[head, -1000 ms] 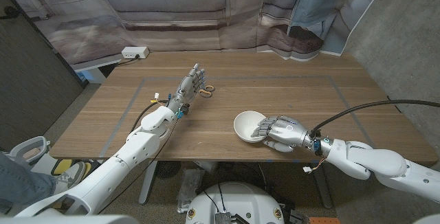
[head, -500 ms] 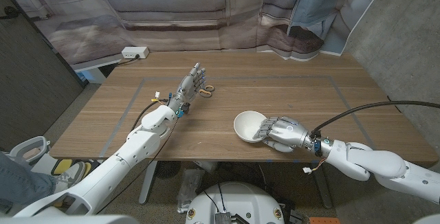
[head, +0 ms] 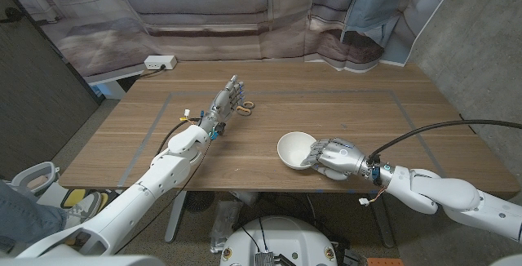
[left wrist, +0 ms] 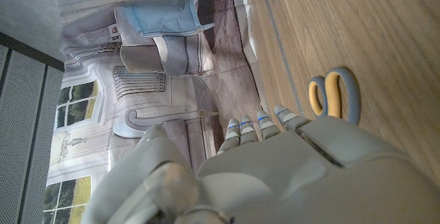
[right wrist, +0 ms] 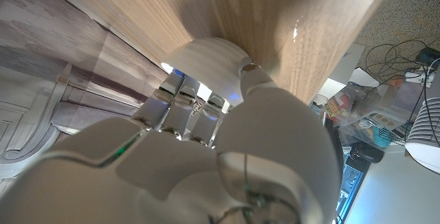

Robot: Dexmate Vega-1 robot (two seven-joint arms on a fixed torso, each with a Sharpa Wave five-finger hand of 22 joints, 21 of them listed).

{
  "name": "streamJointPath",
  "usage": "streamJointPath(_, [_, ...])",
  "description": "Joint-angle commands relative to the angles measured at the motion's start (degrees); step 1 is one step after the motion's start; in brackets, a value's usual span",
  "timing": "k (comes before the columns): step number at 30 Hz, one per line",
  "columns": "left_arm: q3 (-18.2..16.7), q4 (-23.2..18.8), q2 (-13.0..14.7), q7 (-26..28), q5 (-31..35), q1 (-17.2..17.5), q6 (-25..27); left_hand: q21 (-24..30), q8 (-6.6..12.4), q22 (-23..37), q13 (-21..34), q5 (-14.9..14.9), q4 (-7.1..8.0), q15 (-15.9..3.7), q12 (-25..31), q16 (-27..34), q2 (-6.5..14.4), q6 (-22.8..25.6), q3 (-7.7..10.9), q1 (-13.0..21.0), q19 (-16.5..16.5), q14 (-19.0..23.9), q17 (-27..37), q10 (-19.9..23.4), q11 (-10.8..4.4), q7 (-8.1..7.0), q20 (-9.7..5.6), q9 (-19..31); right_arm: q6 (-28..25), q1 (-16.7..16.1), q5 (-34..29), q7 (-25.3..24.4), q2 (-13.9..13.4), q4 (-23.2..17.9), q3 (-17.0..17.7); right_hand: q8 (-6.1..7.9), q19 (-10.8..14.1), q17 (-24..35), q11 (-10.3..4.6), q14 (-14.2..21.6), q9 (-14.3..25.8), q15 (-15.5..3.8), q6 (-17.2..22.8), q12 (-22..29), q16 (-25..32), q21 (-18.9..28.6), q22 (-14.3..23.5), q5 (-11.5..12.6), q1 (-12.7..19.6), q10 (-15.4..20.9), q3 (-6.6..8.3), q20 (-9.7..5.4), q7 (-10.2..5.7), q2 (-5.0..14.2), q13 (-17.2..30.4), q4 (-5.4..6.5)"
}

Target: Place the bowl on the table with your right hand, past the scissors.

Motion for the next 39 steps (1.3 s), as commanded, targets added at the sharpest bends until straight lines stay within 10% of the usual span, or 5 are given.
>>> streamJointPath(1, [0.33, 1.28, -0.67, -0.54, -0.12, -0.54, -0.37, -0.09, -0.03, 0.13, 0.31, 0.01, -0.12, 0.05, -0.07, 0.10, 0.37, 0.22, -0.29, 0.24, -0.39, -0.16, 0.33, -0.21, 0.02, 0.12, -0.47, 0.24, -0.41, -0.07, -0.20, -1.50, -0.05, 0.33, -0.04, -0.02, 0.55, 0.00, 0.14, 1.62, 0.13, -9.27, 2.08, 0.50, -0.24, 0.52, 0.31, -0.09, -0.15, 2.23, -0.79, -8.76, -0.03, 0.26, 0.19, 0.54])
streamJointPath(23, [0.51, 1.21, -0.66, -0.50, -0.04, -1.23, 0.54, -0.09, -0.04, 0.13, 0.31, 0.00, -0.12, 0.05, -0.07, 0.11, 0.47, 0.27, -0.50, 0.32, -0.40, -0.14, 0.33, -0.21, 0.08, 0.12, -0.47, 0.24, -1.48, -1.02, 2.10, -1.62, 0.12, -0.76, 0.90, -3.75, 2.14, 2.46, 0.18, 13.10, 0.36, -9.72, 14.38, -5.54, -2.62, 3.89, 1.64, -0.46, 2.33, 14.84, -1.83, -8.76, 0.29, 3.31, 0.19, 1.59])
streamJointPath(39, [0.56, -0.05, -0.26, -0.06, 0.25, -1.08, 0.95, -0.10, -0.08, 0.13, 0.31, -0.01, -0.12, 0.07, -0.08, 0.10, 0.55, 0.24, -0.67, 0.39, -0.44, -0.15, 0.33, -0.24, 0.10, 0.13, -0.45, 0.24, -3.37, -2.33, 3.05, -1.80, 0.36, -1.68, 2.00, -3.54, 2.26, 4.67, 0.47, 15.98, 0.73, -9.72, 17.07, -6.35, -3.67, 7.98, 2.55, 0.18, 4.79, 19.03, -2.94, -8.96, 0.38, 3.30, 0.36, 1.80])
